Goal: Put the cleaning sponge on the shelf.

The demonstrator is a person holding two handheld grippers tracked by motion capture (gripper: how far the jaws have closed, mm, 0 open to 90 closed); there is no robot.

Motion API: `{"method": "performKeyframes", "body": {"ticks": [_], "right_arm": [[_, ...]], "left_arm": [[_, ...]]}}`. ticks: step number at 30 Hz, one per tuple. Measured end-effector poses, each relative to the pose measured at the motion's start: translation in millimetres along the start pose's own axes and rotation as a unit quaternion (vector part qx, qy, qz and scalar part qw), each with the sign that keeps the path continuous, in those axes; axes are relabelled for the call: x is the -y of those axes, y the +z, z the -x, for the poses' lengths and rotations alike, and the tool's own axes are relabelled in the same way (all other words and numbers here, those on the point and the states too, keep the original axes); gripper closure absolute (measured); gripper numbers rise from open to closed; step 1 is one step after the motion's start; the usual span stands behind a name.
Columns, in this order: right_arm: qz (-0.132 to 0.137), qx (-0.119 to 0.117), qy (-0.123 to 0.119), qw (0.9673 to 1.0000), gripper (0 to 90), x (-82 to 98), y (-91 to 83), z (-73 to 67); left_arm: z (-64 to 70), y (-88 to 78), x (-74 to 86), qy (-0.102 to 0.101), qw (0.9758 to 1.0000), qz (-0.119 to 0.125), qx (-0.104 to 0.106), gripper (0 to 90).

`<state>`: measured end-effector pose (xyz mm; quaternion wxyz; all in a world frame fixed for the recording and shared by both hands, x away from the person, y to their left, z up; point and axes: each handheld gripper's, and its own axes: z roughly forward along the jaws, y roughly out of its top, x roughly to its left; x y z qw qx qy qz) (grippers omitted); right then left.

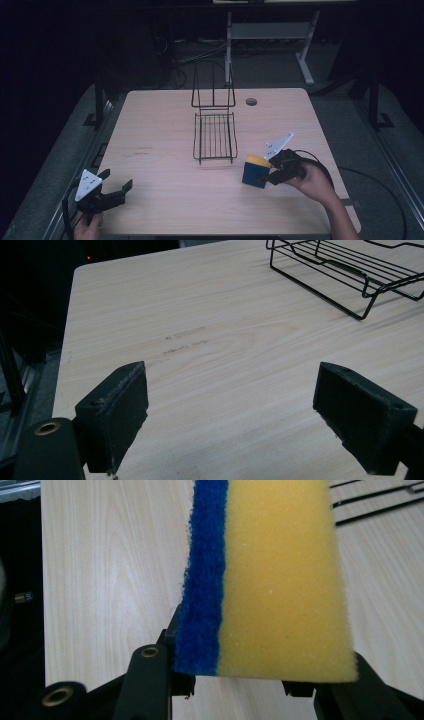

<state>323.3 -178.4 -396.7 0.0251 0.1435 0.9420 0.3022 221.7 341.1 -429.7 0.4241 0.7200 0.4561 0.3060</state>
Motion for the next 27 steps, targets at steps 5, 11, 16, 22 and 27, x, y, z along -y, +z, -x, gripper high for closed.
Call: {"method": "performKeyframes", "body": {"ticks": [5,11,16,22,27], "right_arm": [[0.001,-0.004,-0.004,1.0,56.9,-8.4,-0.4,5.1],[0.004,-0.005,-0.012,0.9999,56.9,-17.8,-2.5,10.9],[0.002,-0.008,-0.018,0.9998,56.9,-25.7,-2.7,16.5],[0.004,-0.014,-0.022,0.9997,56.9,-33.7,-2.4,22.4],[0.001,-0.012,-0.026,0.9996,57.0,-38.7,-2.1,25.6]], "left_arm": [[-0.9,-0.5,0.3,-0.002,1.0,-0.001,-0.001,13.9],[-1.9,-0.7,0.7,-0.004,1.0,0.0,-0.002,13.9],[-2.2,-0.3,0.9,-0.004,1.0,-0.001,-0.003,13.9],[-2.5,0.0,1.1,-0.005,1.0,-0.001,-0.003,13.9],[-3.5,-0.4,1.1,-0.006,1.0,-0.001,-0.005,13.9]]}}
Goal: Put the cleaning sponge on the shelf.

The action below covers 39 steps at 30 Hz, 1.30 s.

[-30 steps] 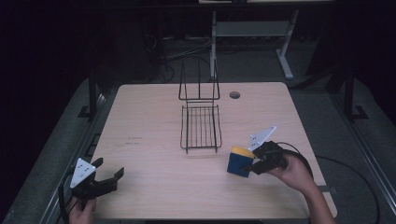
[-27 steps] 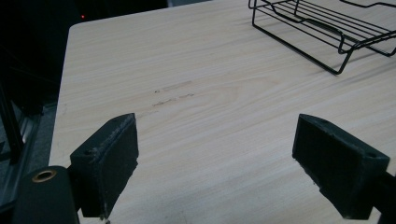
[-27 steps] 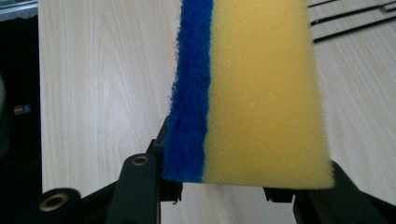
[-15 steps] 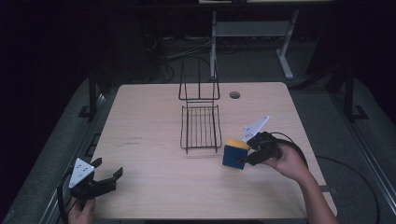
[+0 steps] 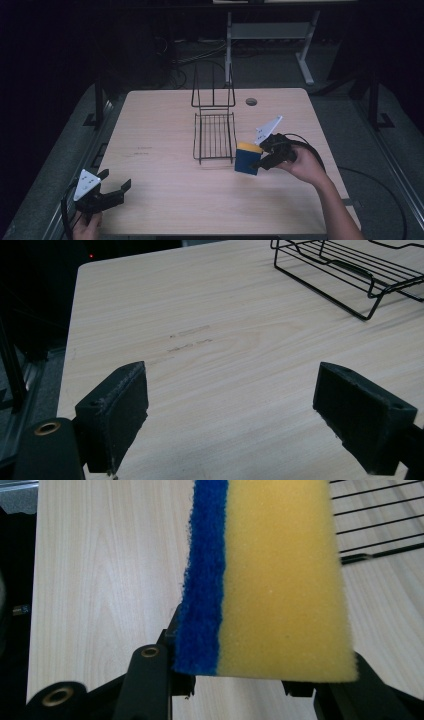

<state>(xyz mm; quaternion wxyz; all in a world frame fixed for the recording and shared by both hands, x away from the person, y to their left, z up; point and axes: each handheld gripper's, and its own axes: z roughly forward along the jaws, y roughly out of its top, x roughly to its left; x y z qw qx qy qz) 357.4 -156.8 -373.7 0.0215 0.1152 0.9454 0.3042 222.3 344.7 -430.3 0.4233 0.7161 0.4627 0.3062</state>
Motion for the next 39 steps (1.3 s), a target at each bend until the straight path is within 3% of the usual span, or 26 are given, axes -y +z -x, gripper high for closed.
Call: {"method": "performKeyframes", "body": {"ticks": [23,39], "right_arm": [[0.01,-0.002,-0.027,0.9996,57.0,-36.3,-2.6,24.1],[0.011,-0.006,-0.028,0.9995,56.9,-53.2,0.1,39.9]], "left_arm": [[-4.0,-0.8,0.9,-0.003,1.0,0.0,-0.003,13.9],[-4.5,-0.6,0.9,-0.002,1.0,0.0,-0.003,13.9]]}}
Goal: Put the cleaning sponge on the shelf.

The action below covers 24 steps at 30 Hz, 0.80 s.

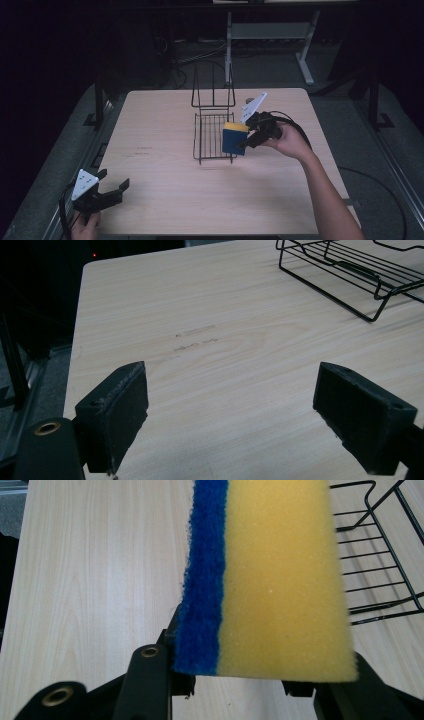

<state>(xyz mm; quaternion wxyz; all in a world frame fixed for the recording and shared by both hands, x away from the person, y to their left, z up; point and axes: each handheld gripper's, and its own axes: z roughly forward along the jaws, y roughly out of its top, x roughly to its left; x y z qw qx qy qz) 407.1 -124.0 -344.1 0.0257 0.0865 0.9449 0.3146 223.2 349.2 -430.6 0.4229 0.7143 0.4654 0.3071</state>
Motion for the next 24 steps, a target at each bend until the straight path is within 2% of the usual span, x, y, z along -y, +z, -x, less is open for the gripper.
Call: {"method": "performKeyframes", "body": {"ticks": [11,19,24], "right_arm": [[0.005,-0.006,0.001,1.0,56.9,-5.3,7.6,12.8],[0.001,-0.012,0.013,0.9998,56.9,-4.1,11.4,21.1],[0.0,-0.014,0.005,0.9999,56.8,-10.1,12.8,27.0]], "left_arm": [[-0.3,-0.2,0.1,-0.002,1.0,0.002,0.0,13.9],[-0.3,0.0,-0.1,-0.001,1.0,0.002,0.0,13.9],[-0.4,-0.4,-0.2,0.0,1.0,0.002,0.0,13.9]]}}
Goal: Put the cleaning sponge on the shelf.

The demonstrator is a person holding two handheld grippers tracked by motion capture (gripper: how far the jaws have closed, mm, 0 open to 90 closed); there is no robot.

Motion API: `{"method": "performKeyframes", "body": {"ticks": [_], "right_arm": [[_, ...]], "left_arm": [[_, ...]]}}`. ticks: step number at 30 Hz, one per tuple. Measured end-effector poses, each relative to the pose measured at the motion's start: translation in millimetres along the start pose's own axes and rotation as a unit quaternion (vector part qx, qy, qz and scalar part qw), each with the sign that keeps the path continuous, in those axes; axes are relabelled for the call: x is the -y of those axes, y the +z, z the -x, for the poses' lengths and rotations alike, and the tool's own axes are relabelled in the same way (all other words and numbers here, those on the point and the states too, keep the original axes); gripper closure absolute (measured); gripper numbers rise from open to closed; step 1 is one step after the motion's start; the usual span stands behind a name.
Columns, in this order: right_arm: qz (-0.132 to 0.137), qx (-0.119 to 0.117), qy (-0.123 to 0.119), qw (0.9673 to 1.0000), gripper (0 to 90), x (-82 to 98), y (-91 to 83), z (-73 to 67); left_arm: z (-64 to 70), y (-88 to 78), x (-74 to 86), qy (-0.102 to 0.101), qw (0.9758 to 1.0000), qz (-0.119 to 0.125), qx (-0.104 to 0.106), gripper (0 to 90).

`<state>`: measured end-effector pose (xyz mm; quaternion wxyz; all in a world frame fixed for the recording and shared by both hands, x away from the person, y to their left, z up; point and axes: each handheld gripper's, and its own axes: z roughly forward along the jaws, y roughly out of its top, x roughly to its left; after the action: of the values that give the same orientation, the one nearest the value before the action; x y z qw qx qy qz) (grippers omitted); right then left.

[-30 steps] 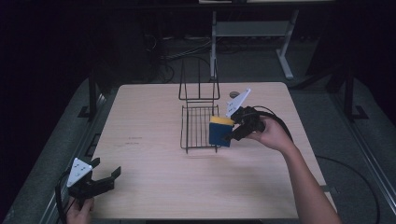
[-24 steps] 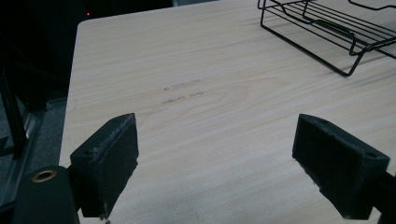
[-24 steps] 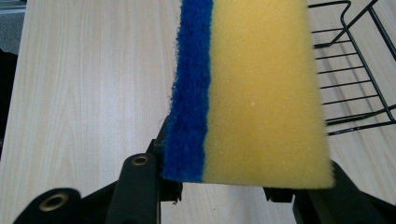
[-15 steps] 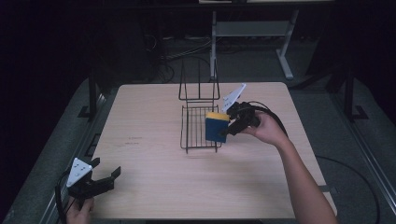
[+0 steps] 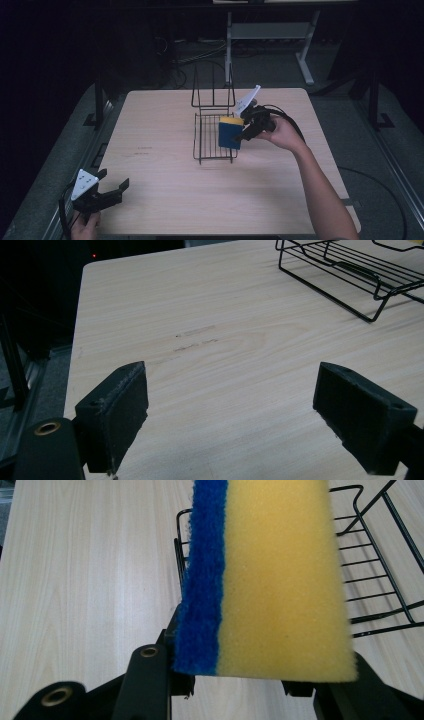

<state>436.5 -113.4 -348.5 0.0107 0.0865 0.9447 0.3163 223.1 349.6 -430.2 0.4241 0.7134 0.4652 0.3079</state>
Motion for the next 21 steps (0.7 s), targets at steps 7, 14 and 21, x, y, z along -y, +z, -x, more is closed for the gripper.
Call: {"method": "performKeyframes", "body": {"ticks": [7,14,21], "right_arm": [[0.002,-0.001,0.002,1.0,56.8,-4.9,3.2,7.7],[0.011,-0.004,0.011,0.9999,56.8,-9.6,5.9,16.5],[0.015,-0.008,0.019,0.9997,56.8,-5.6,9.9,25.7]], "left_arm": [[-0.4,0.0,0.2,-0.001,1.0,0.0,0.001,13.9],[-0.8,-0.2,0.2,-0.001,1.0,0.001,0.0,13.9],[0.0,0.9,-0.1,-0.001,1.0,0.001,0.003,13.9]]}}
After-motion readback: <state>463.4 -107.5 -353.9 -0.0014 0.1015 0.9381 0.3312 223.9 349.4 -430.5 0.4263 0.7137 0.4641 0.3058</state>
